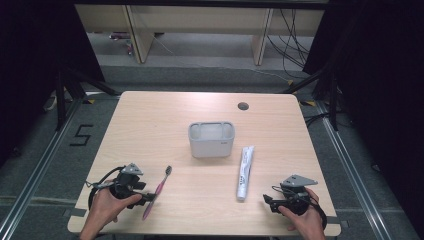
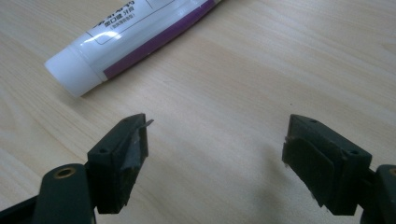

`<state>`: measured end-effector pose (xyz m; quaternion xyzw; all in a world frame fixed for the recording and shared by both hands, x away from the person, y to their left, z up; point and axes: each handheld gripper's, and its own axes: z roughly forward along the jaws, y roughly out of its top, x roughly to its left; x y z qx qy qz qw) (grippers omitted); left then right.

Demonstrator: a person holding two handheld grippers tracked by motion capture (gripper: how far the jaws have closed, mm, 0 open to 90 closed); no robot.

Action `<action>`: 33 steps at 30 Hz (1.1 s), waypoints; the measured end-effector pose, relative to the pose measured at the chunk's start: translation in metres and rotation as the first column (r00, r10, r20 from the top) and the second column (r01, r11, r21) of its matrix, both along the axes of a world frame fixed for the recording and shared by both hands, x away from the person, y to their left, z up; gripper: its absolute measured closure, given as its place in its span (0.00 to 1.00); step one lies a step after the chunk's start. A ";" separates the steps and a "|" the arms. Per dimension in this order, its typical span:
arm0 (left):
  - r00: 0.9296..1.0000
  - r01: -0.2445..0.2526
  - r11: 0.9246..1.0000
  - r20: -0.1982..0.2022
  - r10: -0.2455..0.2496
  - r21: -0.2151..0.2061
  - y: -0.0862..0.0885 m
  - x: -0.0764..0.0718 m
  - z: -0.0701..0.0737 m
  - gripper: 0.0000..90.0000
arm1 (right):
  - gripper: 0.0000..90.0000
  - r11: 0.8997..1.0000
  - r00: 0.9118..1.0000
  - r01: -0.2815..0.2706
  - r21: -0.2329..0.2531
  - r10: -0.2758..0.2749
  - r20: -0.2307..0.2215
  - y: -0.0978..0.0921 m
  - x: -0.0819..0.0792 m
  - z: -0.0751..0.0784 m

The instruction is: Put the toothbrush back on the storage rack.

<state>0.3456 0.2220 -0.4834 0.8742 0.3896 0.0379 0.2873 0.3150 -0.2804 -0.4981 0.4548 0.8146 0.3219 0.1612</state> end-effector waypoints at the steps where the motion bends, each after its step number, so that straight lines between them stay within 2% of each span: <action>1: 1.000 -0.008 1.000 -0.004 0.008 -0.002 -0.001 0.001 -0.001 0.47 | 0.25 1.000 1.000 0.004 0.003 -0.004 -0.002 0.000 0.000 0.000; 4: 1.000 -0.002 1.000 -0.010 0.002 -0.002 -0.003 0.002 -0.001 0.51 | 0.25 1.000 1.000 0.004 0.001 -0.004 -0.002 0.000 0.000 0.000; 5: 1.000 0.011 1.000 -0.013 -0.011 0.008 -0.004 0.003 0.000 0.55 | 0.25 1.000 1.000 0.005 0.021 -0.004 -0.019 0.002 0.000 0.000; 6: 1.000 0.022 1.000 -0.014 -0.021 0.021 -0.007 0.004 0.002 0.57 | 0.25 1.000 1.000 -0.002 0.020 0.003 -0.027 0.002 0.000 0.000; 9: 1.000 0.026 0.999 -0.018 -0.025 0.029 -0.010 0.005 0.002 0.60 | 0.25 1.000 1.000 0.005 0.009 -0.004 -0.014 0.002 -0.001 0.000; 14: 0.999 0.039 0.998 -0.026 -0.038 0.057 -0.018 0.007 0.002 0.64 | 0.25 1.000 0.999 0.016 0.021 -0.015 -0.030 0.003 -0.001 0.001; 17: 0.999 0.037 0.997 -0.025 -0.036 0.071 -0.020 0.008 0.003 0.68 | 0.25 1.000 1.000 -0.003 0.009 0.003 0.000 0.002 0.000 0.000; 19: 0.999 0.034 0.997 -0.029 -0.032 0.074 -0.023 0.010 0.003 0.70 | 0.25 1.000 1.000 0.006 0.015 -0.006 -0.012 0.002 0.000 0.001; 21: 0.999 0.034 0.996 -0.034 -0.032 0.083 -0.024 0.011 0.003 0.72 | 0.25 1.000 1.000 -0.005 0.011 0.005 0.001 0.002 0.001 0.000; 22: 0.999 0.037 0.995 -0.033 -0.035 0.092 -0.025 0.011 0.003 0.73 | 0.25 1.000 1.000 0.005 0.019 -0.004 -0.013 0.002 0.000 0.000; 24: 0.998 0.041 0.994 -0.044 -0.036 0.102 -0.029 0.011 0.003 0.73 | 0.25 1.000 1.000 -0.004 0.009 0.004 -0.008 0.001 0.000 0.000; 25: 0.998 0.042 0.993 -0.046 -0.037 0.110 -0.033 0.012 0.002 0.74 | 0.25 0.998 0.999 -0.045 0.031 0.045 0.004 0.000 0.004 -0.002; 27: 0.998 0.041 0.992 -0.050 -0.035 0.122 -0.035 0.013 0.003 0.74 | 0.25 0.999 0.999 -0.046 0.021 0.046 0.007 0.000 0.003 -0.002; 28: 0.998 0.043 0.990 -0.056 -0.035 0.133 -0.036 0.013 0.003 0.75 | 0.25 1.000 1.000 -0.022 0.021 0.022 0.005 0.001 0.002 -0.001; 30: 0.997 0.045 0.990 -0.066 -0.037 0.133 -0.039 0.015 0.002 0.76 | 0.25 0.999 0.999 -0.034 0.017 0.033 0.012 0.000 0.003 -0.002; 33: 0.996 0.058 0.985 -0.082 -0.046 0.160 -0.040 0.016 0.002 0.77 | 0.25 0.999 0.999 -0.035 0.022 0.034 0.015 0.000 0.003 -0.002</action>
